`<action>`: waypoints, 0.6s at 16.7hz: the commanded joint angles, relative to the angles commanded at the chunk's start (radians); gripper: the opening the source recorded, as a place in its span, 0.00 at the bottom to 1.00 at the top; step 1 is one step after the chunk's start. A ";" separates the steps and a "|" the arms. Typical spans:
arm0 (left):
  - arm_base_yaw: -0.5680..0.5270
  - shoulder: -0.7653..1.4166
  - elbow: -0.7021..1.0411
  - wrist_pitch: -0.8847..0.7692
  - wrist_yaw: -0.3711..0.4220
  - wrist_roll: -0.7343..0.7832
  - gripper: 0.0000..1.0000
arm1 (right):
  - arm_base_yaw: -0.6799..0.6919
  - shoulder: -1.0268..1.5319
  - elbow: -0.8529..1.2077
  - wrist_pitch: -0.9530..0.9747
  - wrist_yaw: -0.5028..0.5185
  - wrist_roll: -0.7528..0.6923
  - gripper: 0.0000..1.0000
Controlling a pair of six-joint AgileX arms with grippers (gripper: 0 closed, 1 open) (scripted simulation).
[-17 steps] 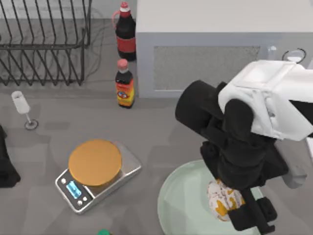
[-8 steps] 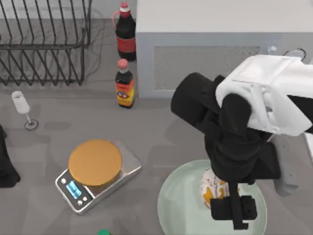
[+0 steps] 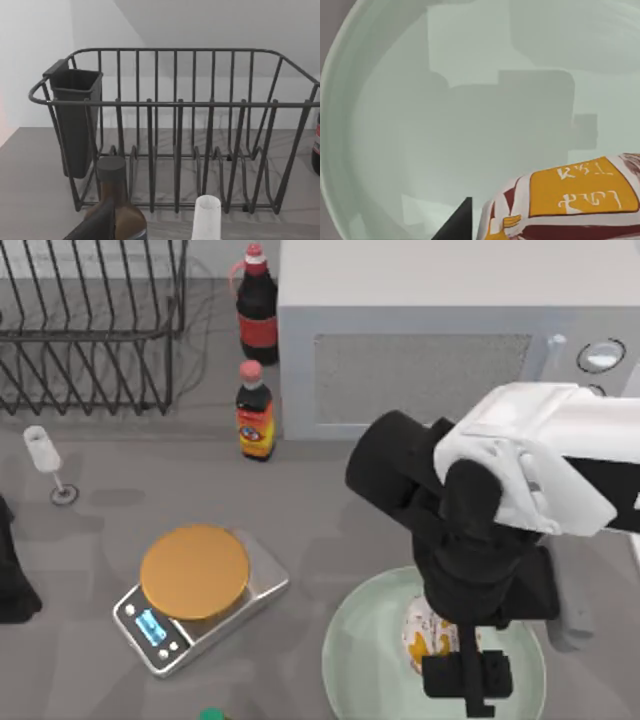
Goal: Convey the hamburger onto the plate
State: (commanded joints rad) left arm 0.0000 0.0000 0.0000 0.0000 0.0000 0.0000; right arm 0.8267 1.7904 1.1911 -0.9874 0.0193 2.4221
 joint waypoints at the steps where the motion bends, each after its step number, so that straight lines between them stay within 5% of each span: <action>1: 0.000 0.000 0.000 0.000 0.000 0.000 1.00 | 0.002 0.013 -0.019 0.032 -0.001 0.000 0.00; 7: 0.000 0.000 0.000 0.000 0.000 0.000 1.00 | 0.003 0.029 -0.046 0.070 -0.001 0.000 0.00; 10: 0.000 0.000 0.000 0.000 0.000 0.000 1.00 | 0.003 0.029 -0.046 0.070 -0.001 0.000 0.23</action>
State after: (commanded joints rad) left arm 0.0000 0.0000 0.0000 0.0000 0.0000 0.0000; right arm 0.8292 1.8198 1.1447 -0.9174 0.0185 2.4218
